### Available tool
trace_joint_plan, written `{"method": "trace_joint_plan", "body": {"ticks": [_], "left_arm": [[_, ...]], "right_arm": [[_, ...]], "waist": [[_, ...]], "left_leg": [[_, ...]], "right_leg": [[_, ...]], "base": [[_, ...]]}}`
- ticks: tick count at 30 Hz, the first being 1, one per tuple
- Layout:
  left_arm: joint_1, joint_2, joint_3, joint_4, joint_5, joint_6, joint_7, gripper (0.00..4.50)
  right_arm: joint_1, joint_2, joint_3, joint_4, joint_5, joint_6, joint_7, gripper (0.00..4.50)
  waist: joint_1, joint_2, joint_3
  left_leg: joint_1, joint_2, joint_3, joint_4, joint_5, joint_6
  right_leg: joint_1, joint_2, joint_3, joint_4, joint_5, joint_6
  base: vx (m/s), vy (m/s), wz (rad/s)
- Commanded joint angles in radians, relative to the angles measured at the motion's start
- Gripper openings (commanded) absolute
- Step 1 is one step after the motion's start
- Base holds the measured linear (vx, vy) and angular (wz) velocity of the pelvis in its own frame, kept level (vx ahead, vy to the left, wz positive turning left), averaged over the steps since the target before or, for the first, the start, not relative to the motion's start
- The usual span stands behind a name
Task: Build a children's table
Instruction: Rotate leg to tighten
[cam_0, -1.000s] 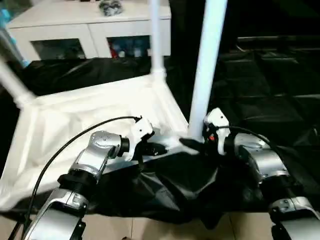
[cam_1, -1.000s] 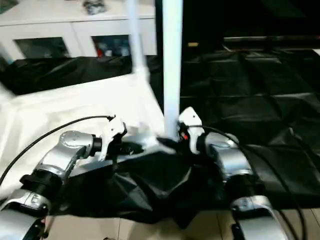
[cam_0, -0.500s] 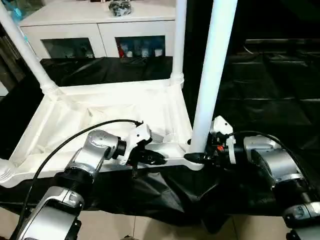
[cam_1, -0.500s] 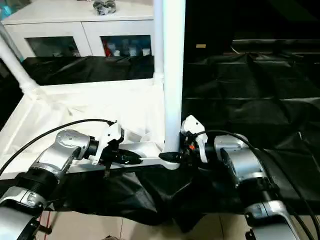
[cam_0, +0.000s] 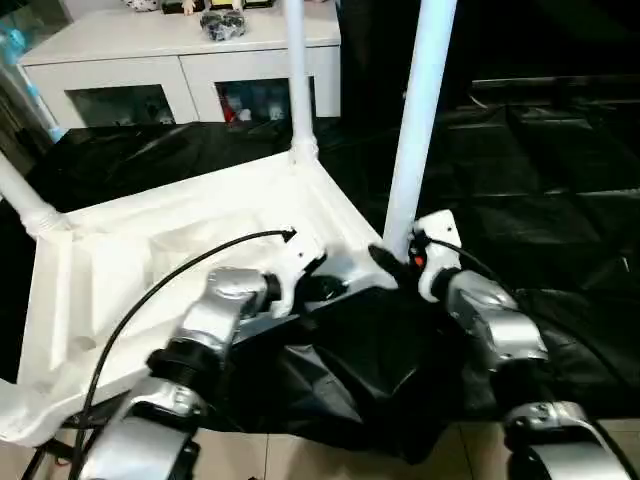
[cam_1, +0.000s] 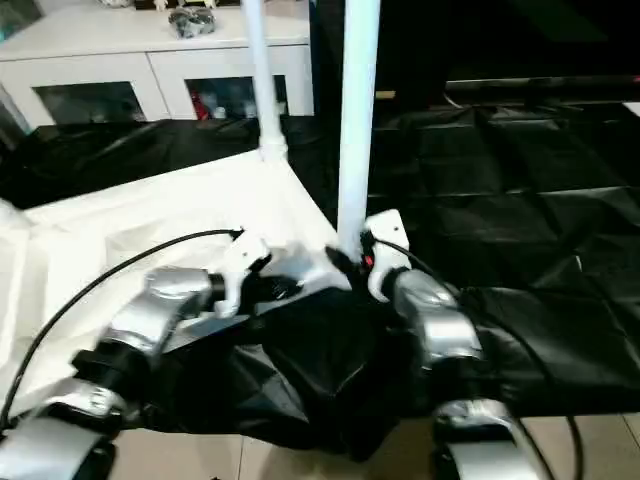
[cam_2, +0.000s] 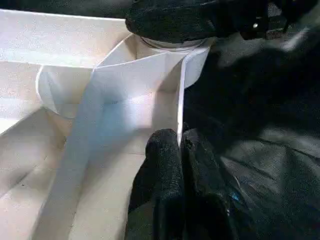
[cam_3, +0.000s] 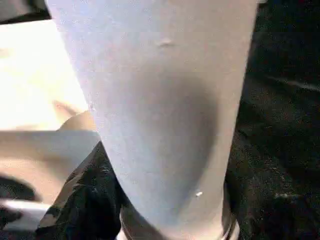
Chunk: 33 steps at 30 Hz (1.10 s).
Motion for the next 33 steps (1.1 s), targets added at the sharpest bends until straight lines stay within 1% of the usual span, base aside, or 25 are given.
{"method": "trace_joint_plan", "body": {"ticks": [1, 3, 4, 5, 7, 8, 10, 11, 12, 13, 14, 15, 16, 18, 19, 21, 22, 23, 24, 26, 27, 28, 30, 32, 33], "left_arm": [[-0.034, -0.073, -0.010, -0.002, -0.012, 0.000, 0.081, 0.00], [-0.038, -0.073, -0.015, 0.004, -0.010, -0.014, 0.077, 0.00], [-0.038, -0.072, -0.016, 0.004, -0.009, -0.015, 0.076, 0.00], [-0.040, -0.069, -0.018, 0.005, -0.008, -0.024, 0.069, 0.00], [-0.038, -0.062, -0.022, 0.000, -0.002, -0.036, 0.058, 0.00], [-0.037, -0.060, -0.023, -0.001, -0.002, -0.037, 0.054, 0.00], [-0.032, -0.052, -0.028, -0.010, -0.006, -0.041, 0.029, 0.00], [-0.026, -0.045, -0.034, -0.017, -0.003, -0.039, 0.019, 0.00], [-0.026, -0.045, -0.034, -0.018, -0.002, -0.039, 0.018, 0.00], [-0.019, -0.035, -0.040, -0.024, 0.003, -0.043, 0.012, 0.00], [-0.019, -0.035, -0.040, -0.024, 0.003, -0.043, 0.012, 0.00], [-0.012, -0.028, -0.041, -0.029, 0.004, -0.043, 0.006, 0.00], [-0.012, -0.028, -0.041, -0.029, 0.004, -0.043, 0.006, 0.00], [-0.008, -0.024, -0.040, -0.030, 0.002, -0.044, 0.001, 0.00], [-0.005, -0.019, -0.042, -0.032, 0.001, -0.048, -0.009, 0.00], [-0.004, -0.018, -0.045, -0.034, 0.000, -0.049, -0.015, 0.00], [0.002, -0.012, -0.053, -0.040, 0.001, -0.058, -0.027, 0.00], [0.002, -0.012, -0.053, -0.040, 0.001, -0.058, -0.027, 0.00], [0.012, -0.005, -0.062, -0.059, -0.003, -0.063, -0.042, 0.00], [0.019, -0.003, -0.061, -0.078, -0.012, -0.054, -0.048, 0.00], [0.024, -0.003, -0.057, -0.090, -0.019, -0.045, -0.049, 0.28], [0.029, -0.002, -0.053, -0.108, -0.025, -0.029, -0.049, 0.44], [0.042, 0.004, -0.045, -0.147, -0.036, 0.002, -0.051, 0.58], [0.065, 0.018, -0.033, -0.221, -0.060, 0.057, -0.058, 0.76], [0.078, 0.027, -0.016, -0.266, -0.069, 0.081, -0.043, 0.93]], "right_arm": [[0.018, 0.101, 0.084, 0.067, -0.008, 0.014, 0.040, 2.82], [0.010, 0.104, 0.065, 0.068, 0.014, 0.018, 0.044, 3.19], [0.009, 0.104, 0.063, 0.067, 0.016, 0.019, 0.045, 3.19], [0.003, 0.104, 0.047, 0.063, 0.033, 0.029, 0.050, 3.25], [0.003, 0.088, 0.057, 0.051, 0.022, 0.026, 0.052, 3.61], [0.003, 0.083, 0.058, 0.048, 0.020, 0.024, 0.057, 3.61], [0.008, 0.038, 0.070, 0.018, 0.016, 0.014, 0.103, 3.61], [0.022, -0.019, 0.073, -0.028, 0.026, 0.014, 0.177, 3.61], [0.024, -0.026, 0.073, -0.034, 0.027, 0.014, 0.186, 3.61], [0.053, -0.109, 0.077, -0.101, 0.041, -0.005, 0.288, 3.61], [0.053, -0.109, 0.077, -0.101, 0.041, -0.005, 0.288, 3.61], [0.081, -0.191, 0.059, -0.161, 0.078, 0.017, 0.393, 3.61], [0.081, -0.192, 0.059, -0.162, 0.078, 0.017, 0.394, 3.61], [0.106, -0.272, 0.032, -0.201, 0.106, 0.027, 0.474, 3.61], [0.118, -0.336, 0.002, -0.217, 0.117, 0.028, 0.511, 3.61], [0.121, -0.355, -0.006, -0.223, 0.123, 0.036, 0.522, 3.61], [0.143, -0.398, -0.028, -0.273, 0.166, 0.084, 0.569, 3.61], [0.143, -0.398, -0.028, -0.273, 0.166, 0.084, 0.569, 3.61], [0.175, -0.435, -0.036, -0.333, 0.212, 0.138, 0.627, 3.61], [0.193, -0.448, -0.029, -0.368, 0.233, 0.168, 0.651, 3.61], [0.202, -0.449, -0.021, -0.384, 0.239, 0.180, 0.658, 3.65], [0.210, -0.445, -0.007, -0.396, 0.235, 0.181, 0.661, 3.66], [0.217, -0.432, 0.021, -0.406, 0.224, 0.173, 0.660, 3.66], [0.210, -0.400, 0.045, -0.410, 0.218, 0.168, 0.641, 3.66], [0.206, -0.376, 0.062, -0.419, 0.216, 0.164, 0.632, 3.66]], "waist": [[-0.004, -0.016, -0.049], [-0.003, -0.016, -0.050], [-0.004, -0.014, -0.049], [-0.004, -0.018, -0.049], [-0.003, -0.015, -0.048], [-0.003, -0.015, -0.048], [-0.002, -0.023, -0.049], [0.000, -0.027, -0.049], [0.005, -0.025, -0.050], [0.011, -0.026, -0.053], [0.011, -0.026, -0.053], [0.016, -0.029, -0.056], [0.022, -0.032, -0.057], [0.027, -0.026, -0.058], [0.030, -0.031, -0.057], [0.034, -0.033, -0.057], [0.033, -0.032, -0.057], [0.034, -0.033, -0.058], [0.035, -0.037, -0.056], [0.038, -0.037, -0.057], [0.037, -0.036, -0.057], [0.037, -0.041, -0.055], [0.039, -0.041, -0.056], [0.037, -0.038, -0.057], [0.038, -0.046, -0.057]], "left_leg": [[0.005, 0.024, -0.013, -0.075, -0.279, 0.032], [0.005, 0.024, -0.013, -0.076, -0.281, 0.040], [0.004, 0.025, -0.014, -0.077, -0.283, 0.041], [0.005, 0.025, -0.013, -0.077, -0.286, 0.043], [0.005, 0.026, -0.014, -0.079, -0.298, 0.040], [0.005, 0.026, -0.014, -0.079, -0.298, 0.040], [0.003, 0.027, -0.014, -0.078, -0.292, 0.043], [0.002, 0.026, -0.013, -0.077, -0.279, 0.048], [0.004, 0.028, -0.013, -0.076, -0.274, 0.053], [0.006, 0.029, -0.010, -0.071, -0.253, 0.066], [0.006, 0.029, -0.010, -0.071, -0.253, 0.066], [-0.005, 0.027, -0.010, -0.064, -0.183, 0.096], [-0.004, 0.028, -0.008, -0.059, -0.163, 0.118], [-0.005, 0.028, -0.006, -0.056, -0.147, 0.135], [-0.004, 0.027, -0.004, -0.054, -0.153, 0.140], [-0.007, 0.027, -0.005, -0.053, -0.147, 0.143], [-0.007, 0.027, -0.006, -0.053, -0.143, 0.145], [-0.007, 0.028, -0.006, -0.052, -0.142, 0.148], [-0.009, 0.028, -0.006, -0.052, -0.142, 0.155], [-0.011, 0.031, -0.007, -0.051, -0.136, 0.164], [-0.011, 0.030, -0.007, -0.052, -0.137, 0.161], [-0.011, 0.032, -0.007, -0.053, -0.145, 0.154], [-0.008, 0.034, -0.008, -0.055, -0.154, 0.141], [-0.009, 0.035, -0.009, -0.055, -0.142, 0.132], [-0.010, 0.037, -0.009, -0.056, -0.132, 0.134]], "right_leg": [[0.038, -0.031, 0.027, -0.086, -0.300, -0.185], [0.038, -0.031, 0.028, -0.085, -0.301, -0.182], [0.038, -0.031, 0.027, -0.085, -0.298, -0.182], [0.038, -0.030, 0.027, -0.087, -0.299, -0.181], [0.036, -0.031, 0.027, -0.087, -0.313, -0.178], [0.036, -0.031, 0.027, -0.087, -0.313, -0.178], [0.037, -0.032, 0.028, -0.087, -0.310, -0.175], [0.039, -0.031, 0.028, -0.086, -0.297, -0.176], [0.041, -0.031, 0.027, -0.084, -0.289, -0.176], [0.039, -0.031, 0.030, -0.082, -0.247, -0.183], [0.039, -0.031, 0.030, -0.082, -0.247, -0.183], [0.047, -0.031, 0.029, -0.069, -0.146, -0.204], [0.048, -0.031, 0.028, -0.069, -0.119, -0.211], [0.047, -0.031, 0.026, -0.067, -0.111, -0.226], [0.048, -0.030, 0.025, -0.069, -0.124, -0.226], [0.049, -0.030, 0.024, -0.069, -0.142, -0.225], [0.048, -0.029, 0.023, -0.070, -0.145, -0.224], [0.049, -0.029, 0.023, -0.069, -0.143, -0.224], [0.049, -0.027, 0.022, -0.070, -0.150, -0.220], [0.046, -0.030, 0.020, -0.071, -0.167, -0.215], [0.046, -0.030, 0.020, -0.071, -0.176, -0.214], [0.044, -0.031, 0.020, -0.073, -0.198, -0.212], [0.041, -0.033, 0.021, -0.075, -0.228, -0.210], [0.040, -0.031, 0.022, -0.068, -0.194, -0.222], [0.040, -0.033, 0.022, -0.065, -0.171, -0.230]], "base": [[0.000, 0.000, 0.00], [0.000, 0.000, 0.00], [0.000, 0.000, 0.00], [0.000, 0.000, 0.00], [0.000, 0.000, 0.00], [0.000, 0.000, 0.00], [0.000, 0.000, 0.00], [0.000, 0.000, 0.00], [0.000, 0.000, 0.00], [0.000, 0.000, 0.00], [0.000, 0.000, 0.00], [0.000, 0.000, 0.00], [0.000, 0.000, 0.00], [0.000, 0.000, 0.00], [0.000, 0.000, 0.00], [0.000, 0.000, 0.00], [0.000, 0.000, 0.00], [0.000, 0.000, 0.00], [0.000, 0.000, 0.00], [0.000, 0.000, 0.00], [0.000, 0.000, 0.00], [0.000, 0.000, 0.00], [0.000, 0.000, 0.00], [0.000, 0.000, 0.00], [0.000, 0.000, 0.00]]}}
